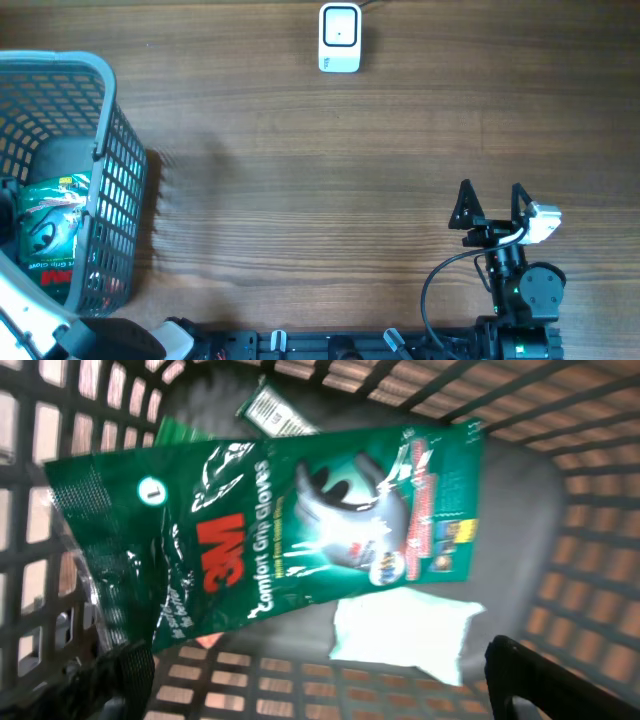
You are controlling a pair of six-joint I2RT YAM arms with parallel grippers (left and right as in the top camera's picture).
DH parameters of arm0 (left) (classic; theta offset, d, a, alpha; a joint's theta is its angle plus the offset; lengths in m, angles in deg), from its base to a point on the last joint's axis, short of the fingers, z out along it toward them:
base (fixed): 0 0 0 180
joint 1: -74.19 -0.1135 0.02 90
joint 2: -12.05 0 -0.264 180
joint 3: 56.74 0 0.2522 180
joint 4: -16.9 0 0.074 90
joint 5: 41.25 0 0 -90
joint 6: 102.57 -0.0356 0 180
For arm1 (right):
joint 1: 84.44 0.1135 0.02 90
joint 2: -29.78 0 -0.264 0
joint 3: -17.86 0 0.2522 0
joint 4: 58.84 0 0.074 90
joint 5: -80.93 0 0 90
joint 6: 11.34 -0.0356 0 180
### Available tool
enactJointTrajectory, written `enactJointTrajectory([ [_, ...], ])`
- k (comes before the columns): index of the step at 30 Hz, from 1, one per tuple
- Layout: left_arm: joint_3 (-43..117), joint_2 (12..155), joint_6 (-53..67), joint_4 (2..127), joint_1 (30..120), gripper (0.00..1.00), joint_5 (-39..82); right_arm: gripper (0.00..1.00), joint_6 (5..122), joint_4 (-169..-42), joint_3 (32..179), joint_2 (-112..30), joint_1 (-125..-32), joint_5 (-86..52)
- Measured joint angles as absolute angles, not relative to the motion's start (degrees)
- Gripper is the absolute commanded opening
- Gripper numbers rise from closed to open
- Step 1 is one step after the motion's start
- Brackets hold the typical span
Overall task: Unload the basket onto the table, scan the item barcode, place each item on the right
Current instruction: 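Reach the left gripper into the basket and grasp the green glove bag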
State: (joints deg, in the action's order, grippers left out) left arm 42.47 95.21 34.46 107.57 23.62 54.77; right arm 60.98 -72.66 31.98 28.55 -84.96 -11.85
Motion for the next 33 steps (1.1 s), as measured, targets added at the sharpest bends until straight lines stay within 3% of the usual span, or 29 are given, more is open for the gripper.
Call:
enactJointTrajectory([
  [5, 29.3, 97.9, 34.5, 95.6, 23.6, 1.00, 55.3, 1.00, 61.0, -72.7, 32.0, 28.5, -85.0, -11.9],
  [18, 29.1, 117.1, 37.1, 86.3, 24.2, 1.00, 53.1, 1.00, 61.0, -72.7, 32.0, 28.5, -85.0, -11.9],
  [19, 29.2, 118.4, 37.3, 86.0, 24.4, 0.89, 53.1, 0.99, 61.0, -72.7, 32.0, 28.5, -85.0, -11.9],
  [20, 29.6, 119.5, 37.5, 86.0, 24.7, 0.49, 53.2, 1.00, 61.0, -72.7, 32.0, 28.5, -85.0, -11.9],
  [22, 30.7, 120.7, 37.5, 85.8, 25.1, 0.04, 52.8, 1.00, 61.0, -72.7, 32.0, 28.5, -85.0, -11.9],
  [29, 34.6, 121.9, 33.8, 89.6, 27.4, 0.04, 51.1, 1.00, 61.0, -72.7, 32.0, 28.5, -85.0, -11.9],
  [33, 50.8, 119.1, 32.4, 99.0, 27.6, 0.04, 46.4, 1.00, 61.0, -72.7, 32.0, 28.5, -85.0, -11.9],
])
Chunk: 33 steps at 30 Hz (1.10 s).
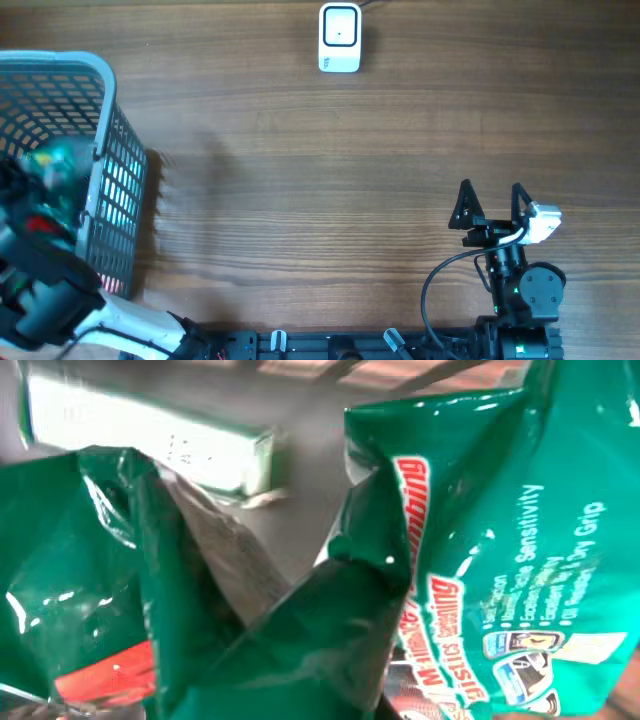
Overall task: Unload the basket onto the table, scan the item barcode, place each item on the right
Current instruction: 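Reach the left gripper into the basket and grasp the green glove bag, then lift the green glove bag out and place it on the table centre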
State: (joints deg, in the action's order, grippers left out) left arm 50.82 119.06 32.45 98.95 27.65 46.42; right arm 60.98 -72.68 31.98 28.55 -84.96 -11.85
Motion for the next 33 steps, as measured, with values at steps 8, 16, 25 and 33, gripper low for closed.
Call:
enactJointTrajectory([
  [8, 62.4, 93.8, 31.6, 100.6, 29.7, 0.04, 28.9, 1.00, 61.0, -72.7, 32.0, 28.5, -85.0, -11.9],
  [16, 62.4, 86.1, 29.3, 90.2, 60.6, 0.04, 23.4, 1.00, 61.0, -72.7, 32.0, 28.5, -85.0, -11.9],
  [25, 62.8, 103.5, 22.3, 99.9, 92.8, 0.04, 44.6, 1.00, 61.0, -72.7, 32.0, 28.5, -85.0, -12.0],
  [33, 62.8, 121.9, 21.9, 100.1, 97.7, 0.04, 47.7, 1.00, 61.0, -72.7, 32.0, 28.5, -85.0, -12.0],
])
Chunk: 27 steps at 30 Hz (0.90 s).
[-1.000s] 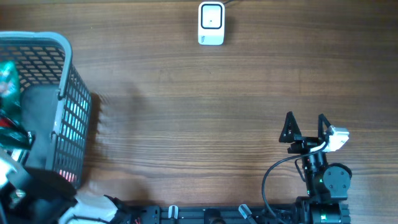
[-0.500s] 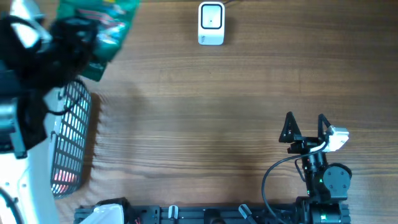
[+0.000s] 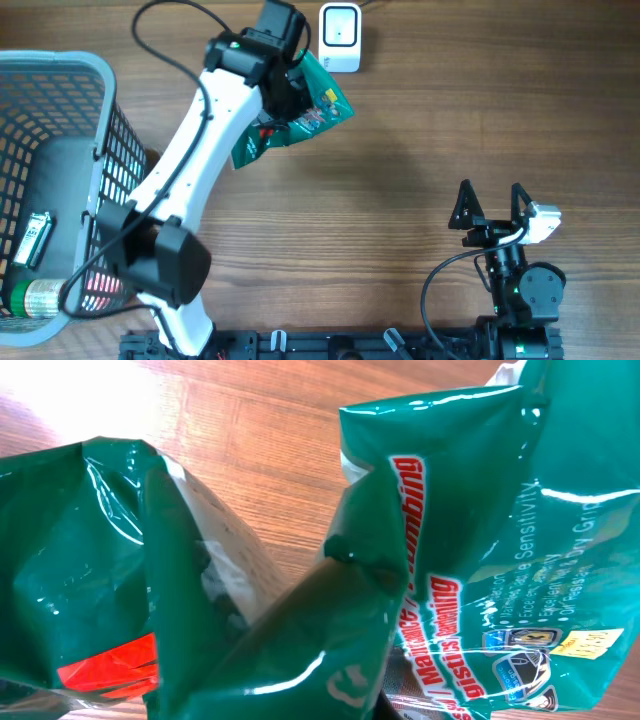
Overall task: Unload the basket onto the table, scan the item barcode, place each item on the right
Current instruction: 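Lift the green glove bag out and place it on the table centre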
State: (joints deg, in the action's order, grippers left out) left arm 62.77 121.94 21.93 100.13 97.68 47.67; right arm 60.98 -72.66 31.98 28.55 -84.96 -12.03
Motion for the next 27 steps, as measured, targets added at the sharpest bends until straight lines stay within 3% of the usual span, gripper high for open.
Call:
enactJointTrajectory([
  [11, 62.8, 128.9, 20.4, 96.2, 99.2, 0.04, 49.0, 1.00, 61.0, -72.7, 32.0, 28.5, -85.0, -12.0],
  [17, 55.1, 129.4, 18.9, 95.1, 105.3, 0.06, 49.1, 1.00, 61.0, -72.7, 32.0, 28.5, -85.0, -12.0],
  [18, 51.5, 129.5, 18.8, 94.7, 107.0, 0.11, 49.1, 1.00, 61.0, -72.7, 32.0, 28.5, -85.0, -12.0],
  [19, 49.7, 129.7, 18.5, 94.6, 108.2, 0.32, 49.2, 1.00, 61.0, -72.7, 32.0, 28.5, -85.0, -12.0],
  [21, 48.6, 129.9, 17.9, 94.6, 110.0, 0.84, 49.2, 1.00, 61.0, -72.7, 32.0, 28.5, -85.0, -12.0],
  [22, 48.5, 129.9, 17.9, 94.2, 110.7, 1.00, 49.1, 1.00, 61.0, -72.7, 32.0, 28.5, -85.0, -12.0],
  [27, 54.0, 130.0, 17.7, 99.5, 111.9, 1.00, 49.1, 1.00, 61.0, -72.7, 32.0, 28.5, -85.0, -12.0],
])
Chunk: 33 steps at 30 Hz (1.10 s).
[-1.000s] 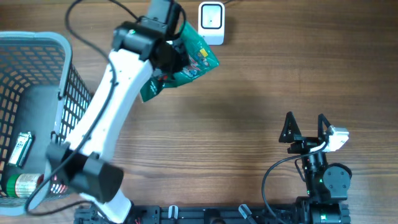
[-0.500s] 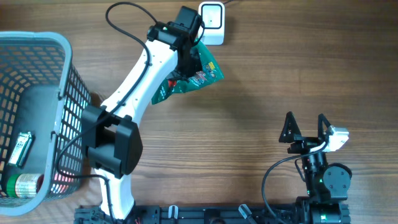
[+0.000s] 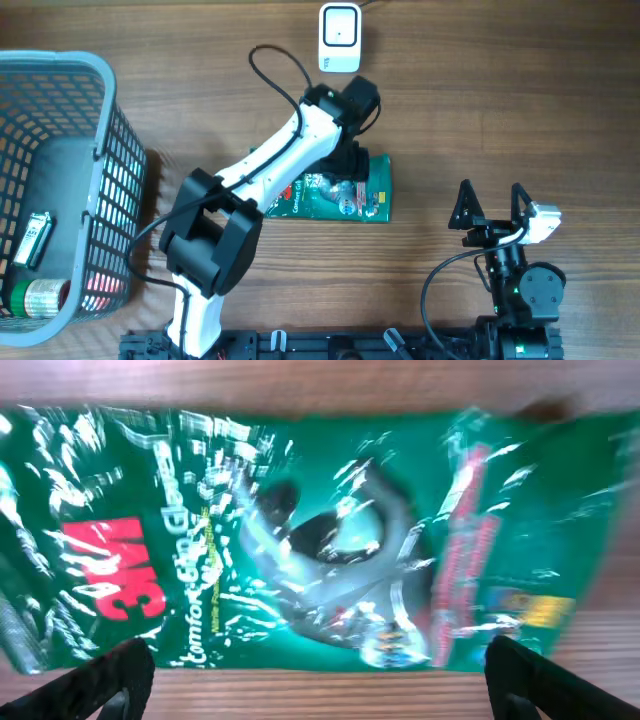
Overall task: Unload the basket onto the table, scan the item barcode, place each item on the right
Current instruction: 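Lift the green glove bag out and place it on the table centre, then reach into the basket and grasp the green-lidded jar with left gripper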
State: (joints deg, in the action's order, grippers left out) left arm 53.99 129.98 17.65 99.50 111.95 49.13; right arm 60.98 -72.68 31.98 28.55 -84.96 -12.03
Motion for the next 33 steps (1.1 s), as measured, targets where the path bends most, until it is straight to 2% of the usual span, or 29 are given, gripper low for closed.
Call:
enactJointTrajectory([
  [4, 67.7, 129.8, 15.2, 106.9, 111.6, 1.00, 51.9, 1.00, 61.0, -72.7, 32.0, 28.5, -85.0, -12.0],
  [8, 85.7, 125.4, 14.5, 116.8, 106.1, 1.00, 64.0, 1.00, 61.0, -72.7, 32.0, 28.5, -85.0, -12.0],
  [11, 91.1, 113.0, 21.3, 118.1, 92.0, 1.00, 69.2, 1.00, 61.0, -72.7, 32.0, 28.5, -85.0, -12.0],
  [15, 91.5, 105.7, 33.5, 127.1, 62.0, 1.00, 65.9, 1.00, 61.0, -72.7, 32.0, 28.5, -84.8, -12.1],
  [19, 86.7, 105.9, 37.3, 127.0, 45.9, 1.00, 60.8, 0.99, 61.0, -72.7, 32.0, 28.5, -84.8, -12.0],
  [21, 82.5, 105.8, 37.8, 126.9, 40.8, 1.00, 59.9, 0.99, 61.0, -72.7, 32.0, 28.5, -84.8, -12.1],
  [25, 72.6, 105.9, 38.0, 125.7, 34.9, 1.00, 59.3, 1.00, 61.0, -72.7, 32.0, 28.5, -84.8, -12.1],
  [33, 54.2, 106.0, 38.3, 115.6, 34.4, 1.00, 59.3, 1.00, 61.0, -72.7, 32.0, 28.5, -84.8, -12.0],
])
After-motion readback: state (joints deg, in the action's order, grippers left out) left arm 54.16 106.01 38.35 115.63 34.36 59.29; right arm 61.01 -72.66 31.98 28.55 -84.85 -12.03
